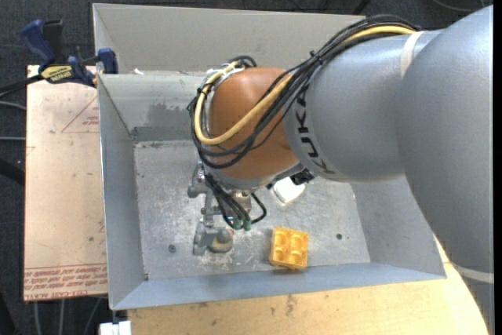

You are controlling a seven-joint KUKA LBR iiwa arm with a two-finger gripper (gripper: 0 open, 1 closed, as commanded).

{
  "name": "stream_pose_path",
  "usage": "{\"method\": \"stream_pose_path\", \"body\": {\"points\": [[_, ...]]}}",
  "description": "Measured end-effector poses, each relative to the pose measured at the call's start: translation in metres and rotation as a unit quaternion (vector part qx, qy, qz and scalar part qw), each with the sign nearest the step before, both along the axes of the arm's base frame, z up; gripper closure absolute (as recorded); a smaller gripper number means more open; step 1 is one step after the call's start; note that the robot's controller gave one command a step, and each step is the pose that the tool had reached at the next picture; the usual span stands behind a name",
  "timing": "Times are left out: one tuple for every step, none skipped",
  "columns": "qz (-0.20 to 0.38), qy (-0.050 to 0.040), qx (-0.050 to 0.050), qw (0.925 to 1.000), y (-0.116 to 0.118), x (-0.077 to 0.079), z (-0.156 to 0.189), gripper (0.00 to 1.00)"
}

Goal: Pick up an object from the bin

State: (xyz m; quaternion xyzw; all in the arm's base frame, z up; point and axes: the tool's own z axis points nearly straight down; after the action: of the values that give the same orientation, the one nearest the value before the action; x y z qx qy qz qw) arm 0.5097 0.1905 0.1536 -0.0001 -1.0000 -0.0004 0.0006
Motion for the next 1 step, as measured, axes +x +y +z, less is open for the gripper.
{"method": "stream_pose_path", "body": {"points": [[0.065, -0.0045, 0.002, 0.9978, -0.0136, -0.0063, -0.0255, 0.00]]}}
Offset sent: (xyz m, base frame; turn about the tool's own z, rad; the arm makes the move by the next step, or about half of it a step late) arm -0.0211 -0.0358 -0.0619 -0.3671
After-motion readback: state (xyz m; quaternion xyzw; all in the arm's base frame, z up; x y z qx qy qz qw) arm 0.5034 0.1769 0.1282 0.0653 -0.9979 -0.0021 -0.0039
